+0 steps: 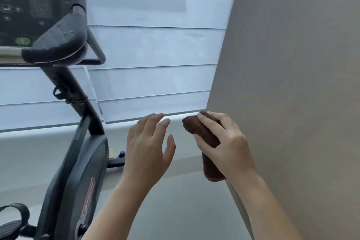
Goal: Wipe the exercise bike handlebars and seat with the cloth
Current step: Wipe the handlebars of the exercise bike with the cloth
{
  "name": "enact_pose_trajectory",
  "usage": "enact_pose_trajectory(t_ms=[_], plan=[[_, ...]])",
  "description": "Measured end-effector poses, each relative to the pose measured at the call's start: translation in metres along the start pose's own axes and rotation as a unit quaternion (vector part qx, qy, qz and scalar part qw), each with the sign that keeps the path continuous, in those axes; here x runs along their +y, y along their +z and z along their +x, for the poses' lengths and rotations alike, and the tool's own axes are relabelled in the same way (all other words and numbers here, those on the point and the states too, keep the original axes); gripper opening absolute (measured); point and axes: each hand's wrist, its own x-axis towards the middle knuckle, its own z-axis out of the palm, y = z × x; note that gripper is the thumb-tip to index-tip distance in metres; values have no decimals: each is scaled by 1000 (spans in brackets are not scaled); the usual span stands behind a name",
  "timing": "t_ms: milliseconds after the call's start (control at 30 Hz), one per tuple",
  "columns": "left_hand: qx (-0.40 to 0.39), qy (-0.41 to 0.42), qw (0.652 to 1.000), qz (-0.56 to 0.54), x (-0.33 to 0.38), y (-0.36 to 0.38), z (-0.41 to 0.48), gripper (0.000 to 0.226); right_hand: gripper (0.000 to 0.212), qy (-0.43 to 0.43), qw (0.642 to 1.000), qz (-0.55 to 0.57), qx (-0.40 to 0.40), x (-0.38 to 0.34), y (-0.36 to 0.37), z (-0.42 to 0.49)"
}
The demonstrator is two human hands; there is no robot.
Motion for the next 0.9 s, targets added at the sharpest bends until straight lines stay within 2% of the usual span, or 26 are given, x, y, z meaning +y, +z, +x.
enact_pose_trajectory(t_ms=[167,467,700,800,900], plan=[[30,-41,998,35,-61,-5,29,37,36,-55,998,35,-28,-15,61,52],[143,-24,986,85,-183,-57,96,32,36,-124,985,111,-52,-89,166,157],[171,-35,972,156,-273,-94,125,37,35,-221,966,132,-7,-157,217,243],[144,-48,971,183,-303,-99,132,40,35,-264,955,125,-45,-188,238,282],[124,-49,971,200,-324,-96,137,48,36,-286,945,38,-152,-212,262,302]])
